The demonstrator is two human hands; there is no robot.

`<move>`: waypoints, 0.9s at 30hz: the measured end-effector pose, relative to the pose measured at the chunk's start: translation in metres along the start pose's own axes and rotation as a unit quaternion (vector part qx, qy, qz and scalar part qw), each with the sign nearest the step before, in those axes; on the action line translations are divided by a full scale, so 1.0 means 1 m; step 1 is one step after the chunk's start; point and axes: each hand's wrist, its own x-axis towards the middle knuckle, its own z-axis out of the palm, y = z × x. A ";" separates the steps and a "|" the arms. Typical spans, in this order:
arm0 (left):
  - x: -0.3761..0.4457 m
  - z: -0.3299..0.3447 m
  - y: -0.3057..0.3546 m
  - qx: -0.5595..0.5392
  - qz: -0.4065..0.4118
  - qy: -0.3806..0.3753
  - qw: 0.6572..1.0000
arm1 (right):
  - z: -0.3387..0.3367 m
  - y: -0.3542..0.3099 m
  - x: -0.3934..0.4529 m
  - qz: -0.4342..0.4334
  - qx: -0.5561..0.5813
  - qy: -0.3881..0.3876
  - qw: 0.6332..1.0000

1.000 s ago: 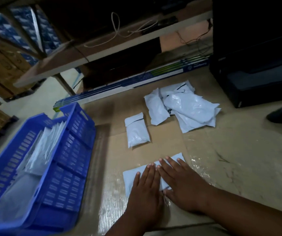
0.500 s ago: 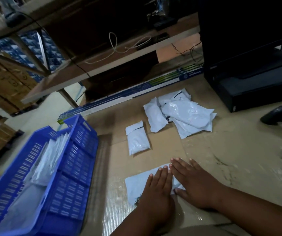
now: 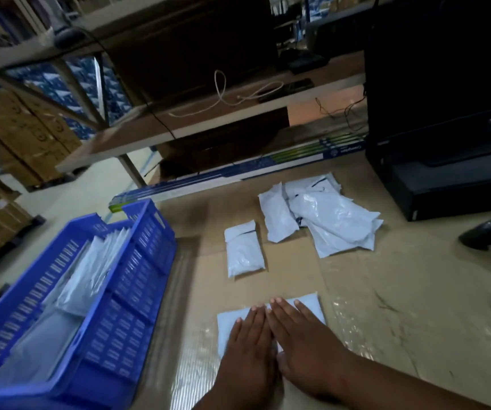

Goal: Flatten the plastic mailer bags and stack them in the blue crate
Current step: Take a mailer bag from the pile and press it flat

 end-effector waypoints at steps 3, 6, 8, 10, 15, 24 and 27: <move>-0.013 0.003 -0.003 -0.014 0.002 0.041 0.999 | 0.004 0.010 -0.007 -0.017 -0.017 -0.015 1.000; -0.031 -0.004 -0.019 -0.015 -0.054 0.053 0.997 | 0.005 0.025 -0.017 0.009 -0.025 -0.042 0.999; -0.049 -0.006 -0.036 -0.001 -0.096 0.037 0.995 | 0.006 0.036 -0.025 0.035 -0.023 -0.055 0.998; -0.062 -0.011 -0.049 0.015 -0.121 0.001 0.993 | 0.001 0.047 -0.035 0.064 -0.031 -0.058 0.996; -0.070 -0.022 -0.051 -0.025 -0.170 -0.034 0.985 | -0.016 0.062 -0.044 0.129 -0.016 -0.080 0.988; 0.005 -0.016 0.006 -0.118 0.017 0.058 0.991 | -0.010 -0.013 0.015 -0.013 0.012 -0.092 0.996; -0.007 0.000 -0.008 -0.057 0.013 0.062 0.996 | 0.002 -0.006 0.006 -0.012 -0.020 -0.057 0.998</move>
